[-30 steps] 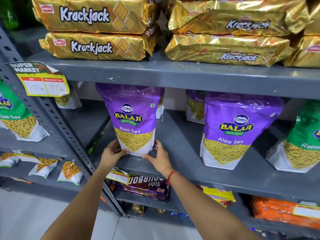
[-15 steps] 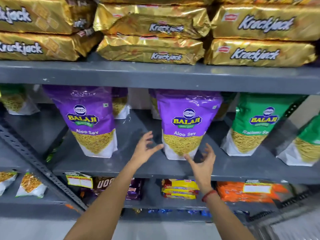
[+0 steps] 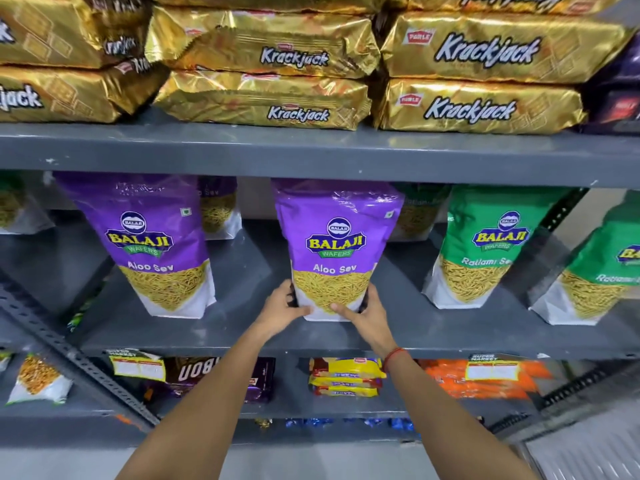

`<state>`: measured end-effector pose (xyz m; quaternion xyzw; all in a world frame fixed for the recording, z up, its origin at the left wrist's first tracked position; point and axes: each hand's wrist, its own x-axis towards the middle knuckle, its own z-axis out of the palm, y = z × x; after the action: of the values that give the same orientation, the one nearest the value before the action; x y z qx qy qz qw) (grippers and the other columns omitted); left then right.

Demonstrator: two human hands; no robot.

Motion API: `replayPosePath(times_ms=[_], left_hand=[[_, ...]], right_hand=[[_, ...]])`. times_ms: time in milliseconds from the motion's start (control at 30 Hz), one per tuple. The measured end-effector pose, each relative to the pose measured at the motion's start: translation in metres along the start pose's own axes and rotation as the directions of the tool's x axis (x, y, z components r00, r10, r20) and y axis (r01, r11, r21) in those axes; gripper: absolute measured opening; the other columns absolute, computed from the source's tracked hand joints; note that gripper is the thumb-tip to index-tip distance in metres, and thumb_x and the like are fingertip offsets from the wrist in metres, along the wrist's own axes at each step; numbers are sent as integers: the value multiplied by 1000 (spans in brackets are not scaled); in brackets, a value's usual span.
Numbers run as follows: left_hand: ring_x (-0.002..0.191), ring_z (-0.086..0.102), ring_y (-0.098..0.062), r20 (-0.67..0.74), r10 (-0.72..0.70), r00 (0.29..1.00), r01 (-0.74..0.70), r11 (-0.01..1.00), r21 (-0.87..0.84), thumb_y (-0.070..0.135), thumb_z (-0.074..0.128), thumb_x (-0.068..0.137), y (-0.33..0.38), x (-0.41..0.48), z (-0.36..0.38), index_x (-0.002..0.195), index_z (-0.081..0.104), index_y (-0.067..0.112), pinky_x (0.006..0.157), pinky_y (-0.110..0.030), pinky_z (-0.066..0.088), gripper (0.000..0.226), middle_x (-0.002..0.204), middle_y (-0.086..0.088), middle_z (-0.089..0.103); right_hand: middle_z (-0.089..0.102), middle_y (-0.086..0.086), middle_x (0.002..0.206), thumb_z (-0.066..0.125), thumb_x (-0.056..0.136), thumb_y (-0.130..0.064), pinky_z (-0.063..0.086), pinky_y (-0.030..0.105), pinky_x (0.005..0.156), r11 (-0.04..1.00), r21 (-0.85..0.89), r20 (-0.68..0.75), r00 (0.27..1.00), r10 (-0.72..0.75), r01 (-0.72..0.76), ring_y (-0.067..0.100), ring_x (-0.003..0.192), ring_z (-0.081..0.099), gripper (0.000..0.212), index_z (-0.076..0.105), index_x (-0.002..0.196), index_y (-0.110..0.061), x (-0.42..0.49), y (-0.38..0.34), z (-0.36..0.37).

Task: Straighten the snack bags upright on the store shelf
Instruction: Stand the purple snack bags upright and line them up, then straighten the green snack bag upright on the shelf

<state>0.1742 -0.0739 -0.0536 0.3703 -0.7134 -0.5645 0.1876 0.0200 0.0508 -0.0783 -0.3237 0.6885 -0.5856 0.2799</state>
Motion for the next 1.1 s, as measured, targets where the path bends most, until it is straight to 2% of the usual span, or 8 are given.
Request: replayPosePath(times_ms=[167,533,667,767,833,933,1033,1100], left_hand=[[107,61,-26,-16,3,1000,-2,1000,25,0,73,74,-6,-5,-24,125,48,7,93,-35,48,57,122,-12,63],[112,59,-25,-16,5,1000,-5,1000,29,4,74,74,-15,-6,-30,127,47,10,98,-40,47,60,123,-8,62],[89,62,-7,-343,154,926,-169,985,-15,2,75,73,-22,-25,-11,116,53,21,70,-11,49,52,106,1,61],[72,59,-13,-535,290,793,-243,957,159,14,70,78,-27,-45,21,97,53,30,59,-10,46,30,93,-3,59],[68,58,-11,-437,336,834,-269,940,209,15,67,80,-21,-50,51,90,52,30,58,-15,46,24,87,-3,58],[71,58,-7,-159,398,903,-343,894,288,18,68,80,0,-37,98,93,56,22,60,-12,46,18,85,1,58],[77,59,-10,-32,425,905,-396,867,302,21,70,79,30,-11,141,101,59,16,70,-25,51,25,95,0,59],[85,61,-18,3,384,923,-369,885,285,21,73,76,47,8,165,110,58,12,76,-32,52,38,105,-5,59]], right_hand=[[64,-18,104,86,66,-28,49,6,73,1000,-12,18,1000,-15,15,-4,98,60,54,48,103,-36,-4,-6,23],[63,-8,110,87,63,-35,49,14,82,1000,-25,30,1000,-4,5,10,106,61,65,46,112,-26,-2,-3,30],[57,-4,124,86,67,-29,48,17,86,999,37,-73,997,-17,20,12,112,57,75,46,129,-15,-8,-4,5],[59,0,118,82,72,-24,45,7,76,998,17,-267,962,-58,65,15,102,59,53,56,117,-17,-14,-2,-35],[61,0,105,81,74,-21,44,5,74,994,-11,-412,906,-102,107,17,93,60,36,58,103,-21,-19,-1,-69],[58,-4,95,80,75,-24,50,32,83,993,-69,-583,804,-115,92,19,91,59,31,57,96,-22,-22,1,-125],[59,15,106,82,72,-25,48,39,85,999,-48,-667,744,-47,21,27,97,58,45,54,105,-14,-15,9,-177],[54,19,127,82,71,-28,45,37,92,998,-2,-607,793,50,-65,30,115,54,67,48,123,-5,-7,15,-207]])
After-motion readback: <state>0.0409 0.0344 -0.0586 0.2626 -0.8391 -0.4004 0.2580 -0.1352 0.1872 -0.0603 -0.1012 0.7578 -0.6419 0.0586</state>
